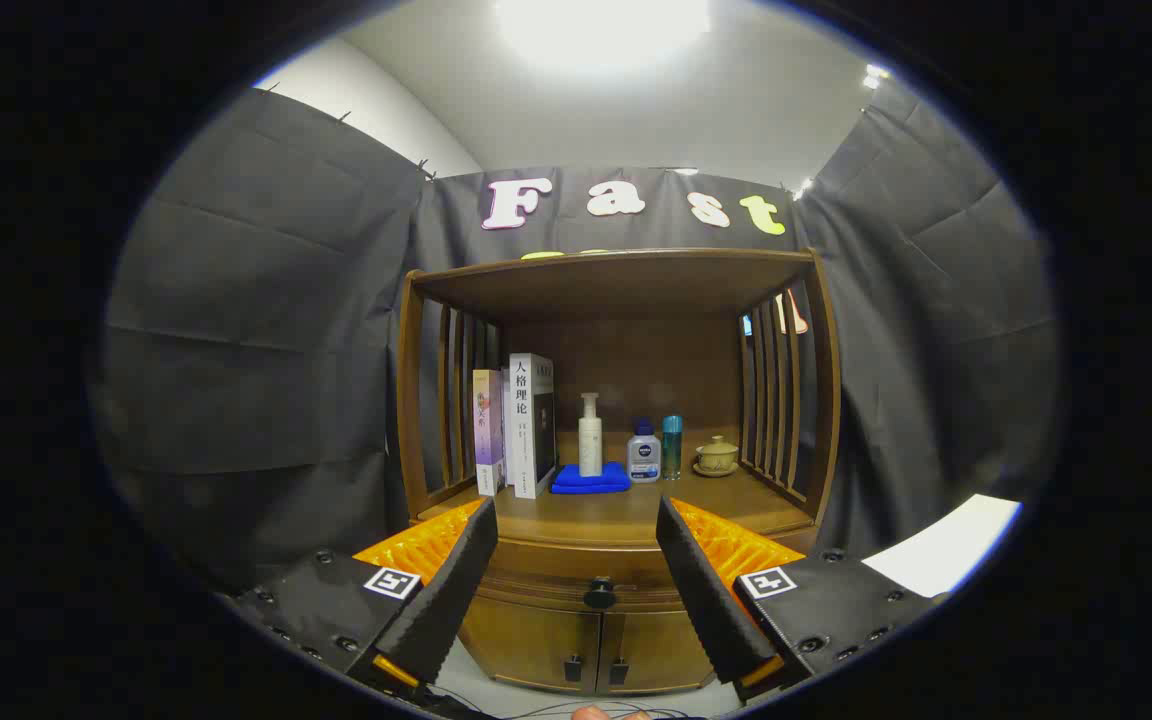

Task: Pull open the drawer, take out the items inside it, and place them on the countertop above the cabinet.

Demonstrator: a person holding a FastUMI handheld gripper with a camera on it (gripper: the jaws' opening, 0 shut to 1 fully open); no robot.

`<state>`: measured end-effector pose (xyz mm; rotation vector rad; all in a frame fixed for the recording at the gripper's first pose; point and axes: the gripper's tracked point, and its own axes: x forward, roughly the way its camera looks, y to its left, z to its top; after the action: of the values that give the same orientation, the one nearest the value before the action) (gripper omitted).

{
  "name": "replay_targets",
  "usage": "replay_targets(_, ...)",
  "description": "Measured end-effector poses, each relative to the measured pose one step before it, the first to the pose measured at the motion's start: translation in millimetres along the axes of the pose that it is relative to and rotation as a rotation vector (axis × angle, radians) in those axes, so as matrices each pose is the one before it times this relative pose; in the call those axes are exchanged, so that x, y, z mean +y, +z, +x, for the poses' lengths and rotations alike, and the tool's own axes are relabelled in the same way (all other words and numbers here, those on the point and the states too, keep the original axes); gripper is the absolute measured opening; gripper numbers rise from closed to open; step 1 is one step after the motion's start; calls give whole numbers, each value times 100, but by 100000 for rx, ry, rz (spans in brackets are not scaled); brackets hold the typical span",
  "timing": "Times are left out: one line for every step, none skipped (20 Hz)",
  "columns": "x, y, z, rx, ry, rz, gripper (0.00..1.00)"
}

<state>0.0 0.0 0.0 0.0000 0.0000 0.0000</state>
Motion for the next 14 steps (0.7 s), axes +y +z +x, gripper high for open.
replay_targets(78,-103,-24,386,222,8,100)
replay_targets(101,-187,50,303,76,-132,100)
replay_targets(-6,-49,85,91,-134,-274,100)
replay_targets(-46,-96,21,12,-122,-261,100)
replay_targets(12,-71,75,51,-53,-173,100)
replay_targets(82,-92,72,242,-119,-181,100)
replay_targets(-37,-176,-36,288,-145,-122,100)
replay_targets(53,-16,-25,131,49,-9,100)
replay_targets(83,-55,78,59,76,-35,100)
replay_targets(-9,-111,126,181,-29,-152,100)
replay_targets(-19,-21,22,100,8,-166,100)
replay_targets(49,-121,10,130,15,-79,100)
replay_targets(-8,-113,67,56,42,21,100)
replay_targets(-43,-227,-18,118,-46,8,100)
